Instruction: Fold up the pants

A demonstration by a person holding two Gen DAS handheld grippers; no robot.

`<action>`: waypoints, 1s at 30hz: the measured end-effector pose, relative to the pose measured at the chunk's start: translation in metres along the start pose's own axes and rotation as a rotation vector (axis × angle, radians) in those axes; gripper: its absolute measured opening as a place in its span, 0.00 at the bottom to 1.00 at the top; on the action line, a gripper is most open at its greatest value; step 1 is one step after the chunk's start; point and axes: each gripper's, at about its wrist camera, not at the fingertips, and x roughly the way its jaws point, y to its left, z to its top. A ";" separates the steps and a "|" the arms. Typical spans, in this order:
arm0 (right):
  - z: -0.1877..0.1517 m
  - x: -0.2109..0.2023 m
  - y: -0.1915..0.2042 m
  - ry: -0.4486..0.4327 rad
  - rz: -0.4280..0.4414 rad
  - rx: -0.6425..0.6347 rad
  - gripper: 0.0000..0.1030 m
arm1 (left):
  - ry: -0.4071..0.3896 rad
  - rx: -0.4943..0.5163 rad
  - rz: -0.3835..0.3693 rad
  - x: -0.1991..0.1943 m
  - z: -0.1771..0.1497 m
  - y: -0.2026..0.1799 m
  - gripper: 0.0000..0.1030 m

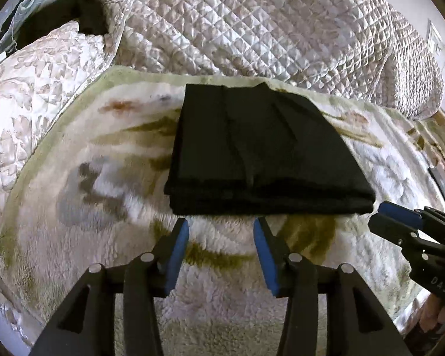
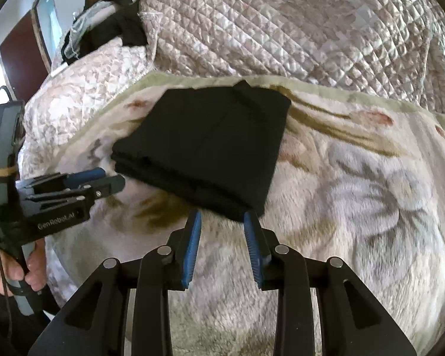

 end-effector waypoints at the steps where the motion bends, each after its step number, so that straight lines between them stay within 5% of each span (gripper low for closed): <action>1: -0.001 0.003 -0.001 0.006 -0.007 -0.002 0.30 | 0.005 0.001 0.005 0.002 -0.001 0.000 0.47; 12: -0.011 0.018 -0.003 0.004 -0.049 -0.037 0.39 | 0.023 0.034 0.022 0.018 -0.009 -0.006 0.63; 30: -0.013 0.018 -0.003 -0.010 -0.053 -0.049 0.42 | 0.023 0.030 0.020 0.019 -0.009 -0.006 0.65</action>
